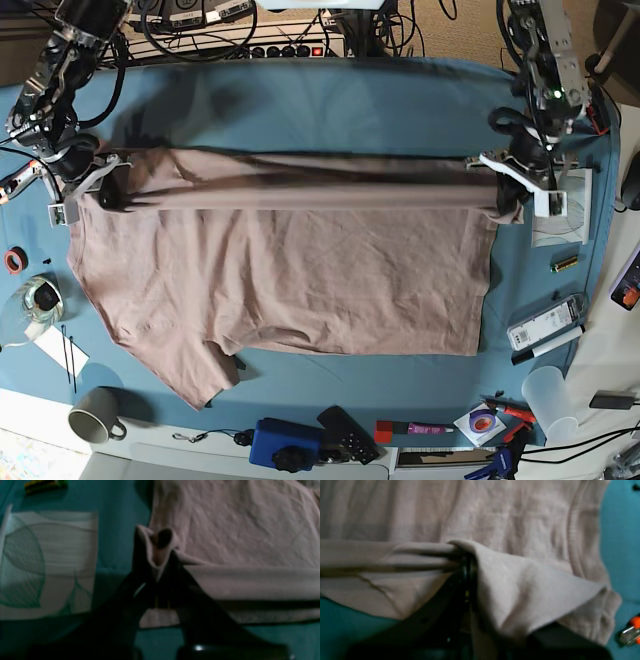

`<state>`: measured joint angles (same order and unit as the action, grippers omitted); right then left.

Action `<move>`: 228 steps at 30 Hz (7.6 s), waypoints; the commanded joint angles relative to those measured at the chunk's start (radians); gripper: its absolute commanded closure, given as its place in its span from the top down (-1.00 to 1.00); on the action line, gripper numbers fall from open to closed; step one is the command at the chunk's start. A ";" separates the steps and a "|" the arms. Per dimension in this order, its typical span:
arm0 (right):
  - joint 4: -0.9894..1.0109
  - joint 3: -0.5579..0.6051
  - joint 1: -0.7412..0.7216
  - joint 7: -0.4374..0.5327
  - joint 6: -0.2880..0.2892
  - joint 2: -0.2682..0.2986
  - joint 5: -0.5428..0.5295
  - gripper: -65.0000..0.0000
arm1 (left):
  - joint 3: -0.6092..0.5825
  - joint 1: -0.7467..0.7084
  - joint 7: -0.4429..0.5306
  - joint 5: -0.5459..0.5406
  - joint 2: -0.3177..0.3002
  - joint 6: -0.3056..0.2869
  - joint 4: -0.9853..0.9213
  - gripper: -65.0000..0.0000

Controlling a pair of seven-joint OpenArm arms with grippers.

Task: Fold the T-shirt properly
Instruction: 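Lay the folded edge down mid-shirt with both grippers and release, then raise both grippers away from the folded shirt, then grasp the folded edge again with both grippers, then pull the folded edge back toward the robot with both grippers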

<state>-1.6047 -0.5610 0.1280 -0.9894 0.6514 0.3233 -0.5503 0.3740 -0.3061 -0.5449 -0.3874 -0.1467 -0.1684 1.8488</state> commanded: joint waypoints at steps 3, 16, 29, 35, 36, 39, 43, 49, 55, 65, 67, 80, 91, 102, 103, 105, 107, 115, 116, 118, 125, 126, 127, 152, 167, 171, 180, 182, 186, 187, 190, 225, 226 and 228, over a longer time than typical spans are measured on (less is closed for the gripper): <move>0.031 -0.008 -0.065 0.039 -0.002 0.023 -0.002 -1.00 | 0.008 0.034 0.030 -0.003 -0.036 0.005 -0.020 -1.00; 0.253 -0.008 -0.260 0.054 0.007 0.023 0.036 -1.00 | -0.001 0.217 0.029 -0.032 -0.037 -0.066 -0.190 -1.00; 0.291 -0.008 -0.294 0.088 0.006 0.023 0.108 -1.00 | -0.122 0.359 0.029 0.100 -0.037 0.041 -0.276 -1.00; 0.291 -0.008 -0.295 0.085 0.006 0.023 0.107 -1.00 | -0.123 0.356 0.029 0.100 -0.036 0.037 -0.276 -1.00; 0.291 -0.008 -0.294 0.085 0.006 0.023 0.107 -1.00 | -0.123 0.356 0.029 0.099 -0.036 0.036 -0.276 -1.00; 0.291 -0.008 -0.295 0.089 0.006 0.023 0.106 -1.00 | -0.123 0.356 0.029 0.100 -0.037 0.000 -0.276 -1.00; 0.291 -0.008 -0.298 0.112 0.006 0.023 0.106 -0.54 | -0.123 0.357 0.044 0.100 -0.037 -0.076 -0.276 -0.69; 0.287 -0.010 -0.298 0.125 0.005 0.025 0.093 -0.47 | -0.122 0.357 0.048 0.100 -0.037 -0.076 -0.276 -0.51; 0.239 -0.023 -0.340 0.105 0.006 0.027 0.057 -0.47 | -0.122 0.366 0.047 0.100 -0.037 -0.073 -0.274 -0.51; 0.230 -0.036 -0.446 -0.006 0.006 0.077 0.038 -0.47 | -0.122 0.428 0.017 0.100 -0.037 -0.054 -0.274 -0.51; 0.230 -0.036 -0.444 -0.016 0.006 0.081 0.039 -0.47 | -0.122 0.425 0.001 0.100 -0.036 -0.054 -0.274 -0.40; 0.230 -0.038 -0.444 -0.108 0.005 0.123 -0.117 -0.47 | -0.122 0.423 -0.118 0.099 -0.037 -0.050 -0.208 0.55; 0.225 -0.239 -0.438 -0.232 0.006 0.209 -0.182 -0.47 | -0.122 0.301 -0.234 0.135 -0.036 -0.004 0.039 0.55; 0.225 -0.245 -0.345 -0.247 0.042 0.211 -0.118 0.00 | -0.122 0.005 -0.233 0.134 -0.036 -0.004 0.274 0.55; 0.225 -0.238 -0.335 -0.257 0.017 0.211 -0.117 0.00 | -0.122 -0.023 -0.233 0.134 -0.036 -0.005 0.297 0.55; 0.226 -0.238 -0.318 -0.256 -0.005 0.207 -0.098 0.00 | -0.122 -0.074 -0.233 0.134 -0.036 -0.005 0.338 0.55; 0.240 -0.239 -0.305 -0.218 -0.005 0.203 -0.076 0.00 | -0.122 -0.115 -0.230 0.134 -0.034 -0.005 0.373 0.55; 0.462 -0.239 -0.309 -0.154 0.010 0.203 -0.068 0.00 | -0.122 -0.182 -0.196 0.134 -0.031 -0.005 0.413 0.55; 0.492 -0.239 -0.309 -0.148 0.026 0.203 -0.070 0.00 | -0.122 -0.182 -0.196 0.134 -0.031 -0.005 0.413 0.55; 0.540 -0.239 -0.308 -0.132 0.047 0.203 -0.070 0.00 | -0.122 -0.181 -0.195 0.134 -0.031 -0.005 0.413 0.55; 0.634 -0.238 -0.308 -0.145 0.047 0.203 -0.069 0.00 | -0.122 -0.181 -0.188 0.134 -0.031 -0.005 0.413 0.55; 0.648 -0.238 -0.308 -0.151 0.047 0.203 -0.069 0.00 | -0.122 -0.181 -0.188 0.134 -0.031 -0.005 0.413 0.55; 0.659 -0.238 -0.308 -0.164 0.047 0.203 -0.070 0.00 | -0.122 -0.181 -0.188 0.134 -0.031 -0.005 0.413 0.55; 0.666 -0.238 -0.305 -0.357 0.047 0.170 -0.216 0.00 | -0.122 0.017 -0.060 0.193 -0.031 0.042 0.117 0.07; 0.666 -0.238 -0.306 -0.381 0.047 0.175 -0.216 0.00 | -0.075 0.212 -0.151 0.131 -0.034 0.107 -0.168 0.16; 0.666 -0.238 -0.306 -0.381 0.047 0.175 -0.216 0.00 | -0.045 0.217 -0.210 0.031 -0.034 0.075 -0.210 0.16; 0.666 -0.238 -0.306 -0.380 0.047 0.175 -0.217 0.00 | -0.042 0.218 -0.264 -0.144 -0.033 -0.035 -0.246 -0.05; 0.666 -0.238 -0.306 -0.380 0.047 0.175 -0.217 -0.08 | -0.042 0.218 -0.261 -0.127 -0.034 0.000 -0.246 -0.26; 0.666 -0.238 -0.306 -0.380 0.047 0.175 -0.217 -0.74 | -0.042 0.218 -0.232 -0.085 -0.034 0.072 -0.246 -0.91; 0.666 -0.238 -0.306 -0.379 0.047 0.175 -0.217 -0.89 | -0.042 0.218 -0.233 -0.080 -0.034 0.072 -0.246 -1.00; 0.666 -0.238 -0.306 -0.357 0.047 0.175 -0.217 -1.00 | -0.042 0.218 -0.233 -0.077 -0.034 0.046 -0.246 -1.00; 0.629 -0.239 -0.059 -0.407 0.047 0.289 -0.531 -1.00 | 0.172 -0.092 -0.447 -0.220 -0.034 -0.044 0.037 -1.00; 0.629 -0.239 -0.045 -0.407 0.047 0.289 -0.547 -1.00 | 0.186 -0.094 -0.457 -0.225 -0.034 -0.044 0.037 -1.00; 0.629 -0.239 -0.021 -0.407 0.047 0.289 -0.568 -1.00 | 0.214 -0.093 -0.488 -0.251 -0.034 -0.068 0.037 -1.00</move>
<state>-0.9642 -0.7956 0.1055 -1.3869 0.7010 0.5816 -1.1378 0.5800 -0.3988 -1.0409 -0.6415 -0.1688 -0.2440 1.8675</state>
